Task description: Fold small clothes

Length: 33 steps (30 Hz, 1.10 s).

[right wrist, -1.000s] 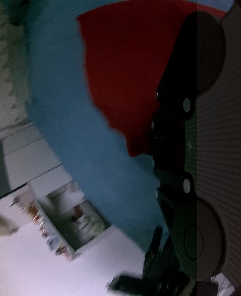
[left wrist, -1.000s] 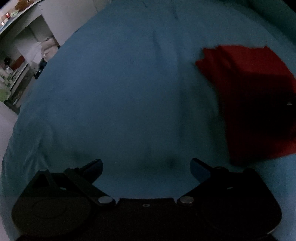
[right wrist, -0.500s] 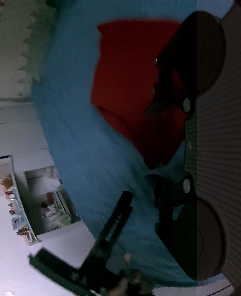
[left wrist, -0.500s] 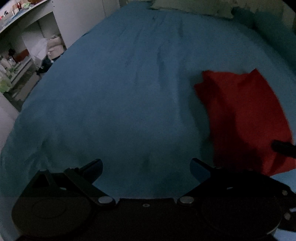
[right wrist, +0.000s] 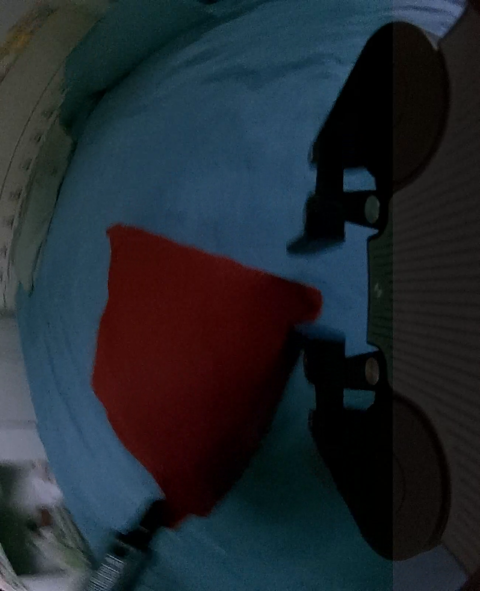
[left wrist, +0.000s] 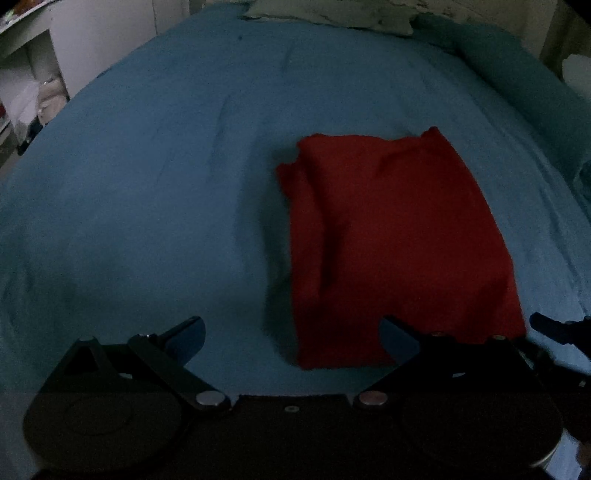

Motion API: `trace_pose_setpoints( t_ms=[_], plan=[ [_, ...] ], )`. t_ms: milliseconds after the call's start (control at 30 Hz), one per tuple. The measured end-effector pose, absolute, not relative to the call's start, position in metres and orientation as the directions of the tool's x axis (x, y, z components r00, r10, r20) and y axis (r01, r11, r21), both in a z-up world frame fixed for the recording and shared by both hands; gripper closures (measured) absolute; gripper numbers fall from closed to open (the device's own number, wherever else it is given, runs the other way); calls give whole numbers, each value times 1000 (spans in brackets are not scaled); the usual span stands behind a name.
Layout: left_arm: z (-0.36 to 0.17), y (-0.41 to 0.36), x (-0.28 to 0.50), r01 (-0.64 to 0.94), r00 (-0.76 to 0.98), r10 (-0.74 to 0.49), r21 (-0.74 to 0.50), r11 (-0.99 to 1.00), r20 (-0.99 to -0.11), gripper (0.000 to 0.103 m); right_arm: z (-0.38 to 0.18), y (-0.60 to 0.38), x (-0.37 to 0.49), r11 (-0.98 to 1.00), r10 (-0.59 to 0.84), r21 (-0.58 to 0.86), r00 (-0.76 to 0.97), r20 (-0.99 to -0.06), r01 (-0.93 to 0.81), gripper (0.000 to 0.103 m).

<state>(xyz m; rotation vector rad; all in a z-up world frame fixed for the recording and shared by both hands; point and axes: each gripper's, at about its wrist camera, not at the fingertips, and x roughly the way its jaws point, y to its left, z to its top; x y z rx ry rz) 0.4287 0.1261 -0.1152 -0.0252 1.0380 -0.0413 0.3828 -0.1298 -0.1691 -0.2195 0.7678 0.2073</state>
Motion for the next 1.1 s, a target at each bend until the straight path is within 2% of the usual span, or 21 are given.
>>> trace_pose_setpoints(
  t_ms=[100, 200, 267, 300, 333, 400, 567, 700, 833, 967, 1067, 1100],
  plan=[
    [-121, 120, 431, 23, 519, -19, -8, 1000, -854, 1, -178, -152, 393, 983, 44, -88, 676, -735, -160, 65],
    [-137, 114, 437, 31, 509, 37, 61, 998, -860, 1, -188, -167, 393, 990, 26, -67, 634, -773, -123, 73],
    [-152, 111, 440, 44, 499, 98, 137, 990, -861, 1, -182, -178, 386, 991, 70, -18, 629, -774, -133, 71],
    [-161, 111, 441, 54, 493, 118, 166, 985, -862, 1, -179, -184, 380, 991, 88, 2, 636, -766, -134, 64],
    [-165, 112, 440, 63, 495, 109, 161, 985, -862, 0, -175, -185, 378, 990, 104, 14, 646, -756, -142, 51],
    [-173, 115, 440, 65, 501, 100, 153, 986, -859, 0, -171, -184, 370, 986, 121, 15, 660, -742, -165, 38],
    [-153, 124, 437, 18, 470, 80, 100, 995, -879, 1, -153, -187, 370, 979, 180, 69, 651, -737, -193, 19],
    [-104, 131, 431, 31, 537, 30, 55, 998, -843, 0, -117, -182, 393, 985, 140, 34, 661, -738, -170, 0],
    [-62, 151, 454, 37, 598, -111, -112, 993, -794, 0, -77, -181, 420, 978, 195, 97, 660, -726, -183, 0],
    [-78, 165, 507, 28, 468, -263, -284, 958, -843, 0, -75, -180, 467, 958, 284, 202, 586, -759, -203, 0],
    [-103, 164, 529, -9, 425, -261, -293, 956, -867, 9, -93, -180, 495, 945, 326, 272, 511, -795, -181, 0],
    [-112, 163, 534, -10, 407, -273, -303, 953, -872, 16, -103, -181, 504, 939, 343, 300, 489, -802, -166, 0]
  ],
)
